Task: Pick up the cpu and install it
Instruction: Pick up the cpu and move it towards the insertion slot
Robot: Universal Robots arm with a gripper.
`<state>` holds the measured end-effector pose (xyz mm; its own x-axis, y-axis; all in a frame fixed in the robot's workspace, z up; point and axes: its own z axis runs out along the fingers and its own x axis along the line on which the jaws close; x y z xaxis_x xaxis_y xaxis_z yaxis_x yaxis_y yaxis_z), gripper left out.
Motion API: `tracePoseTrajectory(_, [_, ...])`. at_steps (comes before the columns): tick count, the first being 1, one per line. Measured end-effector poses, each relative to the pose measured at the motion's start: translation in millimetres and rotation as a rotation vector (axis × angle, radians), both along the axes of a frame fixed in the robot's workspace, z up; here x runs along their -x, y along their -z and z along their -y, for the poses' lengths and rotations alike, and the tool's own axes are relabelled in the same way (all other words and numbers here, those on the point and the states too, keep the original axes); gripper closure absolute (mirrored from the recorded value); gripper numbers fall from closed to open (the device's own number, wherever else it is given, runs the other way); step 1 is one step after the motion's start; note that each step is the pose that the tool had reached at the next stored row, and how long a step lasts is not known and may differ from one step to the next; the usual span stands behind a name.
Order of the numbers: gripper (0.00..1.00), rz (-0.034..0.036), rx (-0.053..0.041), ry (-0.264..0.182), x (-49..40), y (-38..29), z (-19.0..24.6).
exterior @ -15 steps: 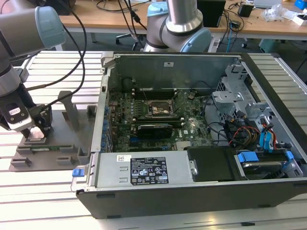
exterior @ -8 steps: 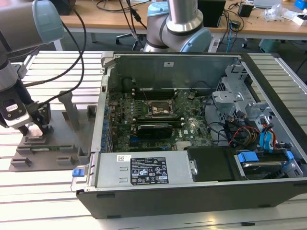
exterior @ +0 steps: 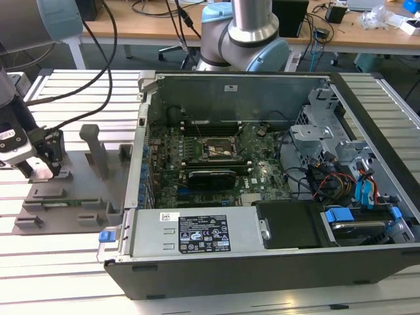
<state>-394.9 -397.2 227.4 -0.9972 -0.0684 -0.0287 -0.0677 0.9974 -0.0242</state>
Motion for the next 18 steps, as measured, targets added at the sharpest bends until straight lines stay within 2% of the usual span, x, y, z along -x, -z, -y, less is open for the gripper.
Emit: tracePoseTrajectory(18, [0.45, -0.0001, 0.0000, 0.000, 0.0, -15.1, 0.0])
